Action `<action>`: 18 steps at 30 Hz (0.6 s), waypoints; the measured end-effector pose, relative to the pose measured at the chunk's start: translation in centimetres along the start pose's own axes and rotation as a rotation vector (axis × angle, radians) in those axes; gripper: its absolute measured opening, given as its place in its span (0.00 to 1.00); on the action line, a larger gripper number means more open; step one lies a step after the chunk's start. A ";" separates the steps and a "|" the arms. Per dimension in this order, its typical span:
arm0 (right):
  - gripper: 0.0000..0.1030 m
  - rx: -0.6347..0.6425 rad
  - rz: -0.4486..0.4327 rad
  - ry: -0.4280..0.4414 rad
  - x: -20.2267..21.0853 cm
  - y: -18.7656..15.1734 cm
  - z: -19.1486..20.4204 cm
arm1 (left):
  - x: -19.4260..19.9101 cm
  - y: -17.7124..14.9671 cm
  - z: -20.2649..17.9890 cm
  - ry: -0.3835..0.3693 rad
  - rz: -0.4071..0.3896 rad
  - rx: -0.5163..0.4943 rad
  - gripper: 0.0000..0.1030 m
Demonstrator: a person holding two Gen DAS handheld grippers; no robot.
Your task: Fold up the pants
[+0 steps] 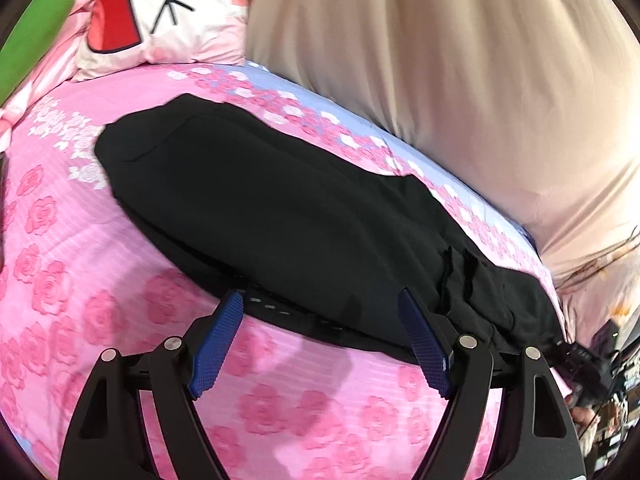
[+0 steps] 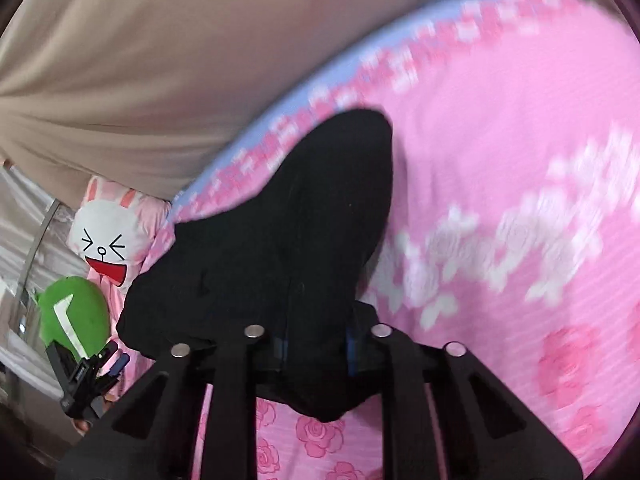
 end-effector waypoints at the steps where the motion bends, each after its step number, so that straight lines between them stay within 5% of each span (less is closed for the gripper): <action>1: 0.13 0.012 -0.024 -0.017 1.2 0.6 -0.5 | 0.0 -0.3 -0.7 -0.001 0.003 -0.011 0.75; 3: 0.12 0.018 -0.054 -0.009 3.2 1.3 -1.4 | -0.2 -1.0 -2.7 -0.009 0.009 -0.046 0.75; 8: 0.12 -0.025 -0.129 -0.182 10.1 1.3 -8.5 | -1.8 -2.9 -6.1 -0.027 0.050 -0.095 0.75; 11: 0.18 -0.059 -0.082 -0.281 11.8 -1.1 -13.4 | -3.1 -4.2 -6.8 -0.029 0.084 -0.092 0.75; 14: 0.25 -0.044 -0.032 -0.487 12.9 -3.1 -16.1 | -3.1 -4.1 -6.2 -0.003 0.057 -0.060 0.75; 16: 0.28 -0.029 -0.102 -0.469 14.7 -2.4 -14.5 | -1.5 -2.5 -4.7 0.010 -0.002 0.008 0.75; 18: 0.44 0.002 -0.155 -0.436 15.8 -1.3 -12.5 | 0.4 -0.7 -2.4 0.018 -0.052 0.102 0.75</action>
Point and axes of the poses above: each gripper's, at about its wrist camera, not at the fingertips, and x roughly against the way its jaws point, z to its left, y to its top, the point moved 9 cm from there along -x, roughly the way its jaws point, and after that the axes turned 13 degrees about x, right-handed, at the moved point
